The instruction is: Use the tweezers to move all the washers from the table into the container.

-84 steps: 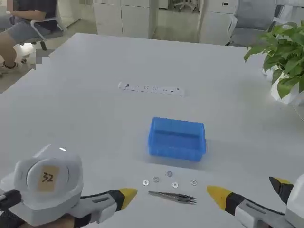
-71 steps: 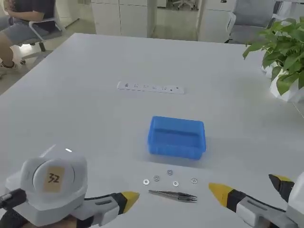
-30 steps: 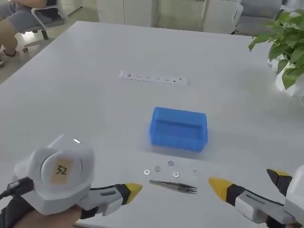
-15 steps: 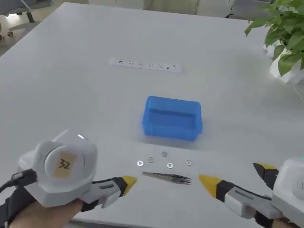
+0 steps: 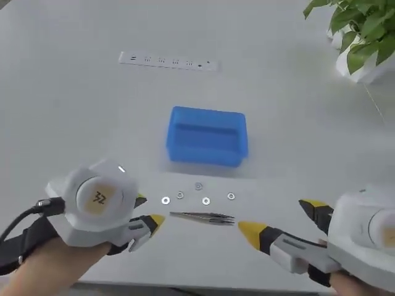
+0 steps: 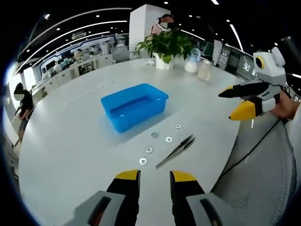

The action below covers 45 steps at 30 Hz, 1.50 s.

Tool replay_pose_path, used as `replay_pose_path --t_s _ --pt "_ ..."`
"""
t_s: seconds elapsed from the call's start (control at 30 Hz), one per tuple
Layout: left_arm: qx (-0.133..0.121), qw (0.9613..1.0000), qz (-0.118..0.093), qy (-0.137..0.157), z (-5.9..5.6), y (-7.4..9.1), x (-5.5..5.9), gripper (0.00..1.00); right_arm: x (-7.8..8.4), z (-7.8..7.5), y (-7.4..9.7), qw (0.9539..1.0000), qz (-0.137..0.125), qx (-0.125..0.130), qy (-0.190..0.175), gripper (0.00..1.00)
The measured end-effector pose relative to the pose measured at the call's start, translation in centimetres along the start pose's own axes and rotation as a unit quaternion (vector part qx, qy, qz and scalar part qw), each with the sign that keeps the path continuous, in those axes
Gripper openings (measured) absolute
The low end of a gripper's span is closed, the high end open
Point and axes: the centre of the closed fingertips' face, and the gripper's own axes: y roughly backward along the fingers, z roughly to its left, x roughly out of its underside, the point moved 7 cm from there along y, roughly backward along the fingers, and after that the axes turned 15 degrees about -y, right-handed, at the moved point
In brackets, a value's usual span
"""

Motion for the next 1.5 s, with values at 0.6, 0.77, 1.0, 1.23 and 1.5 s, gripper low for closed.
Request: replay_pose_path --t_s 0.6,0.77,1.0,1.23,1.5 --pt "0.057 0.9934 0.014 -0.098 0.2 -4.8 0.3 0.11 0.4 0.2 -0.6 0.9998 0.013 -0.005 -0.014 0.7" --pt "0.084 0.9904 0.025 -0.107 -0.2 -5.6 0.7 0.11 0.5 0.3 -0.5 0.9998 0.012 -0.007 -0.013 0.69" --pt "0.1 0.9852 0.027 -0.136 -1.1 -5.6 0.3 0.03 0.3 0.6 -0.4 0.9999 0.008 -0.012 -0.009 0.69" --pt "0.101 0.9822 0.034 -0.155 -1.7 -5.2 0.3 0.0 0.1 1.1 -0.2 0.9998 0.002 -0.021 0.0 0.68" --pt "0.084 0.9808 0.043 -0.17 -2.0 -3.8 0.1 0.0 0.4 2.7 -0.2 0.9982 0.011 -0.053 0.026 0.63"
